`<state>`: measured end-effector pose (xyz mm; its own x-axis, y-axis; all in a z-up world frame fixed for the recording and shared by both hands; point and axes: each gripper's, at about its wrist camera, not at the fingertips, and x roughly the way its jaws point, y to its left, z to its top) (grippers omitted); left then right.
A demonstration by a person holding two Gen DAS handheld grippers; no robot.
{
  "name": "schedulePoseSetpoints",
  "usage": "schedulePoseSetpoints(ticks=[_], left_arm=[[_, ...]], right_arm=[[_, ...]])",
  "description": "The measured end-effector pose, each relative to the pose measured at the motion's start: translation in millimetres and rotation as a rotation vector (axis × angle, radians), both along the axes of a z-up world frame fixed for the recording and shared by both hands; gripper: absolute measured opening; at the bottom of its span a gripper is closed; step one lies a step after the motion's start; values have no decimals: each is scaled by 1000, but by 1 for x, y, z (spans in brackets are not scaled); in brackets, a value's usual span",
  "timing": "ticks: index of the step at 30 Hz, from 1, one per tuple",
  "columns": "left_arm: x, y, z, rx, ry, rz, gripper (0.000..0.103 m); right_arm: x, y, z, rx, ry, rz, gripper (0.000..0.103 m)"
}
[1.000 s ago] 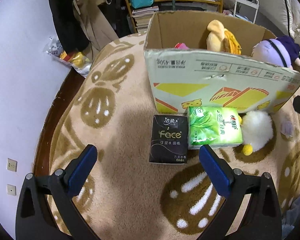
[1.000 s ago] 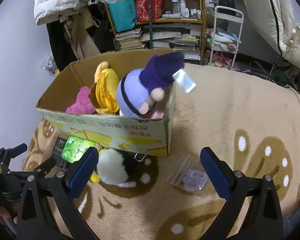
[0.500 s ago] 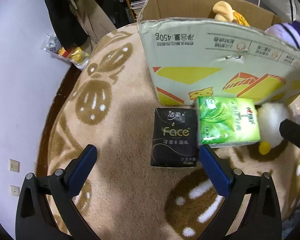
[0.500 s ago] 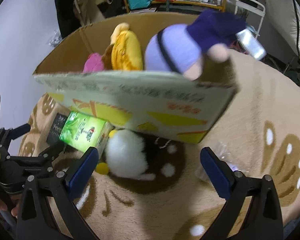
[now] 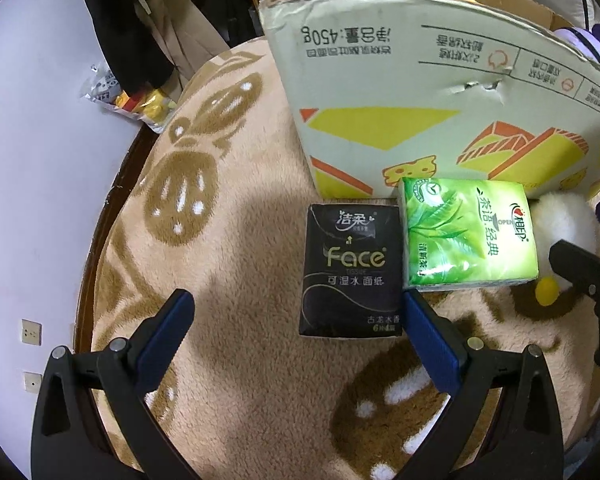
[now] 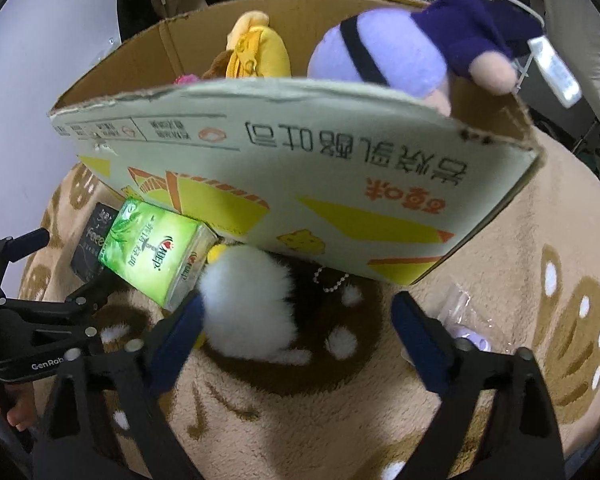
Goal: Organize soft objects
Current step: 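Grasp the black Face tissue pack with the left tool while the right tool grasps the white chick plush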
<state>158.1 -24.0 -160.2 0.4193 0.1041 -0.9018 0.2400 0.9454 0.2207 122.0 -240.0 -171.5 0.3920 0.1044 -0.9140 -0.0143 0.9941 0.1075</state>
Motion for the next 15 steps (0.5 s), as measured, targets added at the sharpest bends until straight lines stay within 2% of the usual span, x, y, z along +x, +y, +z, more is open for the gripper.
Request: schedulePoseSetpoints(ticks=[4, 7, 8, 15], left_arm=[[-1, -1, 1, -2, -5, -7, 100], [-2, 0, 4, -14, -20, -1, 98], [-3, 0, 5, -24, -23, -3, 96], [-3, -1, 1, -78, 3, 3, 73]], right_arm=[[1, 3, -7, -1, 31, 20, 80], [2, 5, -7, 2, 31, 28, 74], [2, 5, -7, 8, 31, 31, 68], [0, 10, -10, 19, 42, 59, 57]])
